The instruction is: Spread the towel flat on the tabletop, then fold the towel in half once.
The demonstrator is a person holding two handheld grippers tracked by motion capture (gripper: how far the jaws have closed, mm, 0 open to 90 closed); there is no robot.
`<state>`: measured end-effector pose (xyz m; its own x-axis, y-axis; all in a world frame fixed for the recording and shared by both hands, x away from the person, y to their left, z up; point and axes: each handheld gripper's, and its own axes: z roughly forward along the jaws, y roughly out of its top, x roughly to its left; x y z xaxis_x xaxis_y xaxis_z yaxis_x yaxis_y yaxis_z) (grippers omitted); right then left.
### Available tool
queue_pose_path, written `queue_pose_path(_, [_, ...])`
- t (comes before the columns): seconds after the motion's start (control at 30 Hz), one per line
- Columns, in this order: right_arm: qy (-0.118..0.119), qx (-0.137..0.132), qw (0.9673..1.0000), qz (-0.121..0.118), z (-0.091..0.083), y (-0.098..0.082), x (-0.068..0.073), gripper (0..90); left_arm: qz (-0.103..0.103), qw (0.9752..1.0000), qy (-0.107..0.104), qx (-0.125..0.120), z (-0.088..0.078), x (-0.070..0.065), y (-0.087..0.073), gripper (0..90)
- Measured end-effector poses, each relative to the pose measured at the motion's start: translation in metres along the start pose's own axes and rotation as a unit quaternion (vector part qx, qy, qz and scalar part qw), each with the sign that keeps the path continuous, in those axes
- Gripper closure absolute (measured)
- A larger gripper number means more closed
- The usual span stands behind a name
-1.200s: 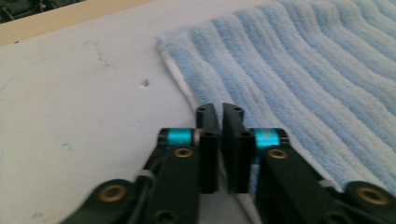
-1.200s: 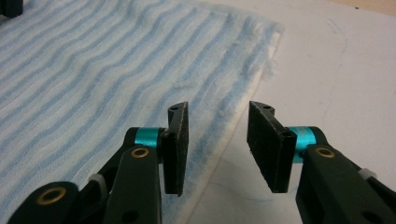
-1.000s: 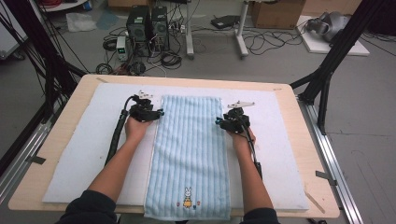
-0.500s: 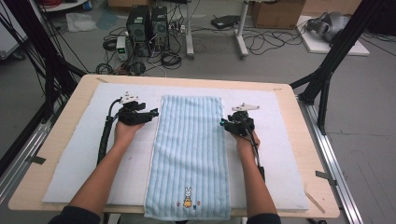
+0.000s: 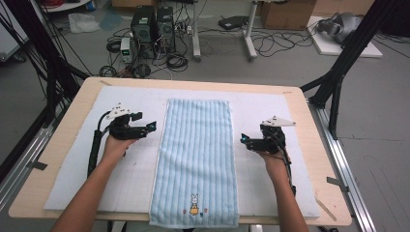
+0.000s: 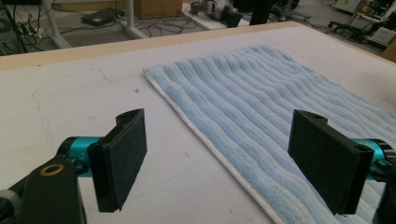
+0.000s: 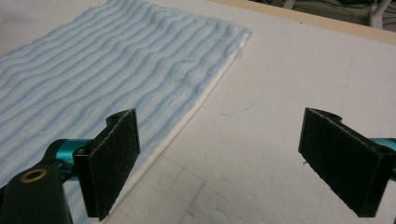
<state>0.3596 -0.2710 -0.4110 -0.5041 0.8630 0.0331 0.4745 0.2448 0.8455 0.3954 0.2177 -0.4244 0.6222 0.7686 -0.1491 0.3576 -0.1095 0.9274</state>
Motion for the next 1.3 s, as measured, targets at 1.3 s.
queue_pose_path(1.3, [0.005, -0.036, 0.9992, 0.019, -0.025, -0.005, -0.014, 11.3, -0.004, 0.9998, -0.015, -0.012, -0.006, -0.014, -0.002, 20.2])
